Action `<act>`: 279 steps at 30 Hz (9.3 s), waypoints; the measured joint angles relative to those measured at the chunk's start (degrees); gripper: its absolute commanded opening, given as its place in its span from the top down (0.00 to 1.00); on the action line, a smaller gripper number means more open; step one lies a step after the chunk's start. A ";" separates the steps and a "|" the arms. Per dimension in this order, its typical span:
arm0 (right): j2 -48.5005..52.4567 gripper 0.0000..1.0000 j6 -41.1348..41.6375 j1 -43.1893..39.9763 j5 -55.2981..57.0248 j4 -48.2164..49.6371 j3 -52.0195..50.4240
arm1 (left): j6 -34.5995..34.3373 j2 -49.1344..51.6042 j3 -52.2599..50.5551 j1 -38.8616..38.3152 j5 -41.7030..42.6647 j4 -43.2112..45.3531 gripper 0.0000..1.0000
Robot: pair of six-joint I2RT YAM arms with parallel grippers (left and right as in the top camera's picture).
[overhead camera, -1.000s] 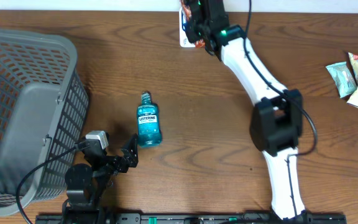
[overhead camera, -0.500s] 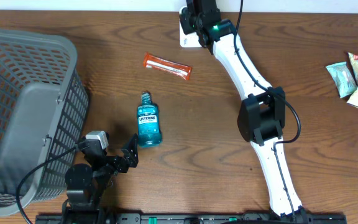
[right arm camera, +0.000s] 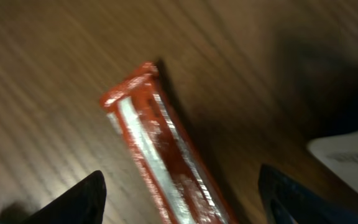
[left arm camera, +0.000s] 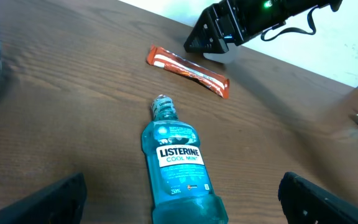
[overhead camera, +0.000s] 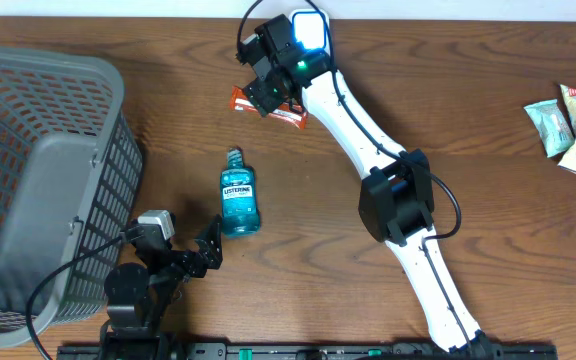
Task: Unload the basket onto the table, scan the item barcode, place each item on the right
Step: 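Hold the chocolate bar in front of the scanner window, then carry the chocolate bar to the right edge and release it, then move the right gripper over the blue Listerine bottle, then grasp the Listerine bottle neck with the right gripper and lift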
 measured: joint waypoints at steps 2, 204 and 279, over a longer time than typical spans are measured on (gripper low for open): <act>0.07 0.23 -0.57 -0.26 -1.11 0.24 0.00 | 0.00 0.00 0.00 0.00 0.00 0.00 0.02; -1.01 0.37 44.76 14.03 25.62 -39.67 -8.74 | 0.00 0.00 0.00 0.00 0.00 -0.02 0.02; -2.67 0.26 20.65 -1.36 4.85 -34.05 -12.09 | 0.00 0.00 0.00 0.00 0.00 0.00 0.02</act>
